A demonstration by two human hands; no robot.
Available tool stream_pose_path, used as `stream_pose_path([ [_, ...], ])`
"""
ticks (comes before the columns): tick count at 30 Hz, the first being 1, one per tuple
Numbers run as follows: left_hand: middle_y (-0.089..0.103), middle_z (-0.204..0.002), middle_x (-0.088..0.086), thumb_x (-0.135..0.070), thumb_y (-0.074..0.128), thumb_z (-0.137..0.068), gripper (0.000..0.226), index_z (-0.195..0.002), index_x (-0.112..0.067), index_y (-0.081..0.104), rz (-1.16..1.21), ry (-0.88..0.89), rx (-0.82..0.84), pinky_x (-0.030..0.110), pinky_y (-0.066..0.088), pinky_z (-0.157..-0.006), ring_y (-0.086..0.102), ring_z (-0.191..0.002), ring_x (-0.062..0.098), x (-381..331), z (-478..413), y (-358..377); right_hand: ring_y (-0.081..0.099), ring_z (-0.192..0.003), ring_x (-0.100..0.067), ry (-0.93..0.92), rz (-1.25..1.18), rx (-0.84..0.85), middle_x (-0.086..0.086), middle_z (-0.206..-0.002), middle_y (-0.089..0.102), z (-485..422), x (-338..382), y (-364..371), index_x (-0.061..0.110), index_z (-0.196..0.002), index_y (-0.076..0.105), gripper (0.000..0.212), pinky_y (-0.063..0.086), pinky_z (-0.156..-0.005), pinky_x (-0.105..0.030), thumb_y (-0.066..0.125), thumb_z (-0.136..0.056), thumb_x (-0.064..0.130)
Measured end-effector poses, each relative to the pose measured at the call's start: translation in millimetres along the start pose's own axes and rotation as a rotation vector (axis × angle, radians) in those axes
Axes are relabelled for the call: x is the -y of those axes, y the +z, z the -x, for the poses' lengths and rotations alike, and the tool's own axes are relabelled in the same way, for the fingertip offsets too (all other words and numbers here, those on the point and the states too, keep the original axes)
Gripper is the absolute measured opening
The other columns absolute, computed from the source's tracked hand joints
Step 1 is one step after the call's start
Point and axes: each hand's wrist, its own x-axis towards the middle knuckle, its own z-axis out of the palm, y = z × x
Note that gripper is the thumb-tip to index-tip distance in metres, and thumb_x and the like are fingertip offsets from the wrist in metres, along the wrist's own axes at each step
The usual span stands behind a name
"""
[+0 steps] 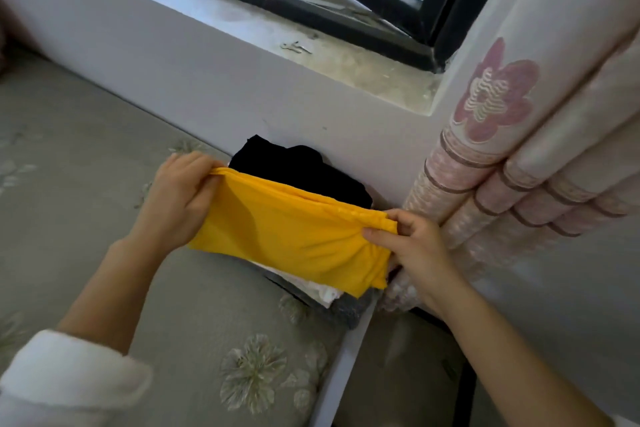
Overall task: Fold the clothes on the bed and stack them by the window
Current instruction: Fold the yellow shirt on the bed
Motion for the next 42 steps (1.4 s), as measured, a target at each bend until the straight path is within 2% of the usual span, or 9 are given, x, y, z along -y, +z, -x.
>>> stream_pose_path([
  [4,0.058,-0.078,0.006,-0.011,0.047,-0.084,0.02,-0.087,-0.002,0.064,-0.035,0.091,-0.002,0.041,0.041,-0.072,0.055,-0.075,0.031,25.0,-66.6,-0.2,0.069,-0.087,-0.024,0.056,-0.042,-0.108,-0.003,-0.089,0.074,-47.4,8.3,15.6,0.019,-0.086,0.071,0.007,0.055,-0.074,-0.042,0.074,-0.08,0.016],
  [8,0.065,-0.082,0.015,-0.021,0.042,-0.084,0.031,-0.088,-0.003,0.066,-0.054,0.109,0.037,0.04,0.043,-0.071,0.058,-0.076,0.033,50.2,-132.7,32.9,0.067,-0.084,-0.025,0.053,-0.034,-0.284,-0.004,-0.085,0.073,-96.3,4.9,25.0,0.023,-0.077,0.071,0.009,0.052,-0.075,-0.041,0.073,-0.079,0.015],
  [13,0.05,-0.135,0.01,-0.027,0.043,-0.097,0.038,-0.133,-0.016,0.05,-0.247,-0.119,0.189,0.055,0.025,-0.106,0.039,-0.128,0.03,74.9,-173.0,123.3,0.051,-0.077,-0.021,0.129,0.085,-0.499,-0.022,-0.083,0.061,-166.2,-24.2,24.5,0.006,-0.08,0.063,0.006,0.043,-0.07,-0.038,0.064,-0.086,0.007],
  [16,0.03,-0.152,0.009,-0.031,0.042,-0.1,0.046,-0.144,-0.018,0.036,-0.178,-0.225,0.226,0.056,0.011,-0.113,0.019,-0.142,0.029,86.5,-143.1,160.9,0.056,-0.093,-0.021,0.223,0.283,-0.553,-0.012,-0.103,0.061,-185.3,-47.1,21.2,0.001,-0.112,0.058,0.024,0.041,-0.079,-0.029,0.058,-0.089,0.005],
  [24,0.012,-0.16,0.004,-0.046,0.027,-0.1,0.05,-0.148,-0.031,0.028,-0.144,-0.462,0.293,0.056,0.0,-0.114,0.002,-0.147,0.029,115.2,-79.9,197.4,0.004,-0.145,-0.013,-0.131,0.954,0.006,0.002,-0.16,0.011,-150.7,-88.2,95.1,0.022,-0.148,0.026,0.065,0.003,-0.115,-0.036,0.034,-0.09,0.049],
  [29,0.008,-0.159,0.004,-0.05,0.027,-0.099,0.051,-0.148,-0.042,0.018,-0.112,-0.669,0.269,0.061,0.004,-0.111,0.005,-0.145,0.031,123.2,-53.8,196.9,-0.028,-0.143,-0.017,-0.107,1.286,0.227,0.003,-0.155,-0.029,-138.1,-120.9,91.6,0.031,-0.147,-0.02,0.076,-0.019,-0.115,-0.037,0.024,-0.094,0.063],
  [36,0.054,-0.119,0.012,-0.04,0.047,-0.093,0.042,-0.126,-0.014,0.052,0.131,-1.095,-0.033,0.051,0.028,-0.101,0.046,-0.115,0.03,138.8,-44.8,165.7,0.008,-0.147,-0.019,-0.308,1.235,0.347,-0.006,-0.159,0.017,-109.9,-116.7,68.3,0.015,-0.149,0.031,0.075,0.01,-0.115,-0.043,0.047,-0.087,0.055],
  [39,0.047,-0.069,0.005,-0.032,0.056,-0.092,0.023,-0.081,-0.011,0.056,0.399,-1.091,-0.06,0.04,0.037,-0.073,0.045,-0.065,0.019,142.6,-46.6,148.7,-0.006,-0.148,-0.02,-0.305,1.277,0.434,-0.001,-0.159,-0.003,-103.9,-117.4,55.5,0.017,-0.152,0.012,0.075,0.006,-0.12,-0.04,0.051,-0.092,0.041],
  [42,0.051,-0.075,0.001,-0.029,0.056,-0.094,0.015,-0.097,-0.014,0.056,0.392,-1.025,-0.116,0.038,0.038,-0.075,0.048,-0.072,0.018,133.3,-53.6,134.8,-0.022,-0.143,-0.007,-0.264,1.213,0.504,0.009,-0.154,-0.02,-108.6,-110.4,49.6,0.021,-0.151,0.001,0.065,-0.011,-0.116,-0.022,0.039,-0.099,0.029],
])
